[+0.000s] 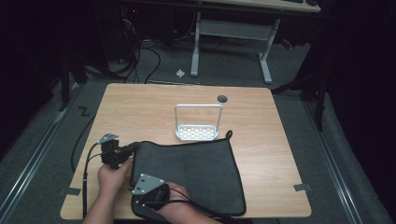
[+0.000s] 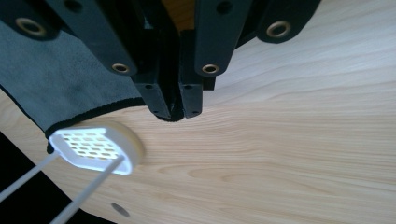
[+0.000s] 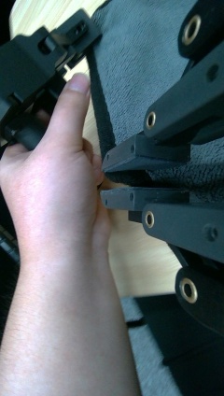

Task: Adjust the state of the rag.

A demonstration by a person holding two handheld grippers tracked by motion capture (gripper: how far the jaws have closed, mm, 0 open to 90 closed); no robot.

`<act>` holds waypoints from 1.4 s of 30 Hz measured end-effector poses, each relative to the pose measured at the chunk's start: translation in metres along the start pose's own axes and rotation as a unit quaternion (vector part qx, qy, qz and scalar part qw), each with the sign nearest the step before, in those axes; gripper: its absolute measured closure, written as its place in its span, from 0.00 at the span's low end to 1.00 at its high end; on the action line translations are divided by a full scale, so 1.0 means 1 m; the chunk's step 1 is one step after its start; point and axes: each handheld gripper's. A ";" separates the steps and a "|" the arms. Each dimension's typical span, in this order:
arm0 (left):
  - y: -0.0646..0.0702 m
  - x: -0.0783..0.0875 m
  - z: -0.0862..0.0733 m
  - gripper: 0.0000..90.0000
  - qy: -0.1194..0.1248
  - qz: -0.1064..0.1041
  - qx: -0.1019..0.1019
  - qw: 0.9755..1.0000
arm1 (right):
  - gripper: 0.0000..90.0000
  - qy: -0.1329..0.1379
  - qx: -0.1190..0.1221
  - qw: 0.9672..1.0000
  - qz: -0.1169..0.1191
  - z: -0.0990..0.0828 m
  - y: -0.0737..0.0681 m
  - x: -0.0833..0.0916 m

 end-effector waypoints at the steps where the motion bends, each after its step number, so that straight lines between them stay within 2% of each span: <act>1: -0.004 0.008 0.002 0.93 0.001 0.005 -0.002 1.000 | 0.90 0.003 0.000 1.000 0.006 0.003 -0.003 -0.005; 2: -0.004 0.008 0.002 0.93 0.001 0.005 -0.002 1.000 | 0.90 0.004 0.002 1.000 0.012 0.006 -0.006 -0.011; 3: -0.012 0.022 0.006 0.93 0.004 0.016 -0.004 1.000 | 0.90 0.005 0.006 1.000 0.016 0.010 -0.010 -0.014; 6: -0.018 0.031 0.009 0.93 0.006 0.024 0.000 1.000 | 0.90 0.018 0.006 1.000 0.021 0.019 -0.015 -0.019; 9: -0.017 0.035 0.012 0.93 0.008 0.026 0.001 1.000 | 0.90 0.023 0.003 1.000 0.020 0.022 -0.015 -0.016; 15: 0.015 0.012 0.013 0.93 0.014 0.003 -0.003 1.000 | 0.90 0.019 0.004 1.000 -0.007 0.014 -0.002 0.016; 17: 0.026 0.002 0.013 0.93 0.014 0.001 -0.011 1.000 | 0.90 0.019 0.001 1.000 -0.016 0.008 0.003 0.028; 21: 0.044 -0.015 0.011 0.93 0.017 -0.008 -0.004 1.000 | 0.90 0.019 -0.010 0.999 -0.037 -0.009 0.016 0.055; 24: 0.060 -0.030 0.009 0.92 0.009 -0.004 -0.022 1.000 | 0.90 0.019 -0.025 0.998 -0.056 -0.022 0.027 0.074; 28: 0.082 -0.048 0.009 0.93 0.004 -0.020 -0.029 0.999 | 0.90 0.012 -0.035 0.996 -0.077 -0.040 0.037 0.099; 29: 0.082 -0.048 0.009 0.93 0.004 -0.020 -0.029 0.999 | 0.90 0.012 -0.035 0.996 -0.077 -0.040 0.037 0.099; 30: 0.094 -0.056 0.008 0.93 -0.001 -0.027 -0.038 0.999 | 0.90 0.009 -0.041 0.995 -0.086 -0.048 0.041 0.111; 31: 0.094 -0.056 0.008 0.92 -0.001 -0.027 -0.038 0.999 | 0.90 0.009 -0.041 0.995 -0.086 -0.048 0.041 0.111; 32: 0.105 -0.064 0.007 0.92 -0.003 -0.033 -0.040 0.999 | 0.90 0.011 -0.050 0.995 -0.089 -0.054 0.045 0.122; 33: 0.105 -0.064 0.007 0.92 -0.003 -0.033 -0.040 0.999 | 0.90 0.011 -0.050 0.995 -0.089 -0.054 0.045 0.122; 34: 0.110 -0.068 0.007 0.92 -0.005 -0.036 -0.043 0.998 | 0.90 0.012 -0.053 0.994 -0.093 -0.060 0.049 0.132; 35: 0.115 -0.071 0.006 0.92 -0.005 -0.037 -0.046 0.998 | 0.90 0.012 -0.053 0.994 -0.093 -0.060 0.049 0.132; 37: 0.130 -0.080 0.004 0.92 -0.010 -0.037 -0.068 0.997 | 0.90 0.008 -0.059 0.993 -0.102 -0.068 0.052 0.145; 38: 0.130 -0.080 0.004 0.92 -0.010 -0.037 -0.068 0.997 | 0.90 0.007 -0.060 0.993 -0.105 -0.070 0.054 0.149; 39: 0.135 -0.084 0.004 0.92 -0.016 -0.039 -0.075 0.996 | 0.90 0.007 -0.060 0.993 -0.105 -0.070 0.054 0.149; 42: 0.150 -0.096 0.003 0.92 -0.025 -0.044 -0.088 0.995 | 0.90 0.004 -0.065 0.991 -0.121 -0.080 0.058 0.165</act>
Point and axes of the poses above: each handheld gripper's, and its own axes: x roughly backward along the jaws, z roughly out of its top, y roughly to its right, and after that the axes turned 9 degrees about y, right-handed
